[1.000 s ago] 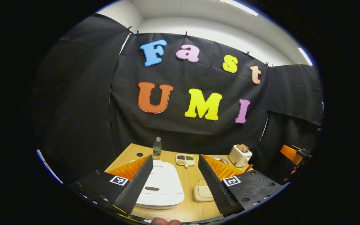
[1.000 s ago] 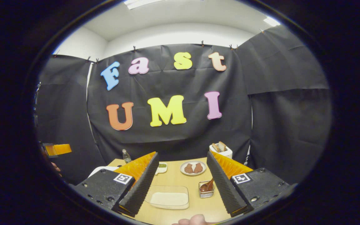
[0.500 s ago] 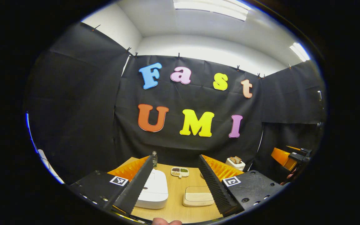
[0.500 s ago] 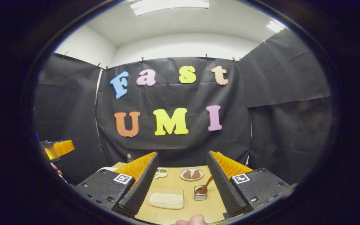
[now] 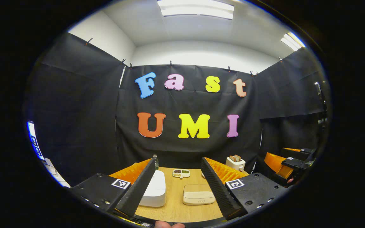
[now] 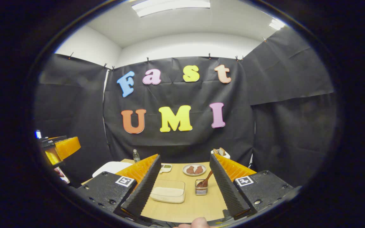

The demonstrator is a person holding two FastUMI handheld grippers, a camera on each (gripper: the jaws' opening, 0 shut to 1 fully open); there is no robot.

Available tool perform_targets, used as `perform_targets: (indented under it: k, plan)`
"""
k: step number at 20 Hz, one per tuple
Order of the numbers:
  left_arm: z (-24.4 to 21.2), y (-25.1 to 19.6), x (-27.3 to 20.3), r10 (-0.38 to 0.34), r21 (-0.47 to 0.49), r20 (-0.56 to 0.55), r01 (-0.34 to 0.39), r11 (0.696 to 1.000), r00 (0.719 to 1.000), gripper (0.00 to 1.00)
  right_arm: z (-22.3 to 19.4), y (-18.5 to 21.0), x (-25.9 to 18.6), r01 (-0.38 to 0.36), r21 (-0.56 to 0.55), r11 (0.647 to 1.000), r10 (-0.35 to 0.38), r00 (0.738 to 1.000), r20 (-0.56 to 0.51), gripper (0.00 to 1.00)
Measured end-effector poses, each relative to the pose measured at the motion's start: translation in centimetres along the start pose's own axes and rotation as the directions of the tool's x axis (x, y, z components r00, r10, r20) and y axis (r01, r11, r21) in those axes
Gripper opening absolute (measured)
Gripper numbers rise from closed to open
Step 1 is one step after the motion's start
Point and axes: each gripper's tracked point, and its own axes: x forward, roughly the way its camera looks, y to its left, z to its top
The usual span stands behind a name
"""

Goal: Close the left gripper, press the button to open the rice cooker; take a wooden spoon from the chopstick holder with the right hand, scoop a spoonful of rice and pour it into the rice cooker, then put the wooden spoon back into the chopstick holder.

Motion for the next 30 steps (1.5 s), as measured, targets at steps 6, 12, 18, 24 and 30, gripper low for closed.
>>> perform_targets:
  k: [6,12,18,24,30]
  plan:
    - [-0.2,0.9,0.0,-0.004,-0.002,-0.005,0.004,1.000,1.000,0.94,0.0,2.2,-0.5,-0.019,-0.004,1.000,0.019,1.000,-0.001,1.00]
    - [-0.2,1.8,0.4,-0.011,0.011,0.002,0.011,1.000,1.000,0.94,0.0,4.2,0.4,-0.043,0.000,0.999,0.043,0.999,-0.015,1.00]
    - [-0.4,2.5,1.3,-0.009,0.013,0.002,0.009,1.000,1.000,0.94,0.6,5.4,0.9,-0.063,-0.002,0.998,0.063,0.998,0.008,1.00]
    - [-0.5,2.7,1.8,-0.024,0.017,-0.002,0.024,1.000,1.000,0.94,0.7,5.7,1.3,-0.062,-0.014,0.998,0.062,0.998,0.007,1.00]
    - [-0.7,3.1,2.0,-0.027,0.014,-0.008,0.027,1.000,1.000,0.94,0.9,6.1,1.5,-0.057,-0.006,0.998,0.057,0.998,0.008,0.96]
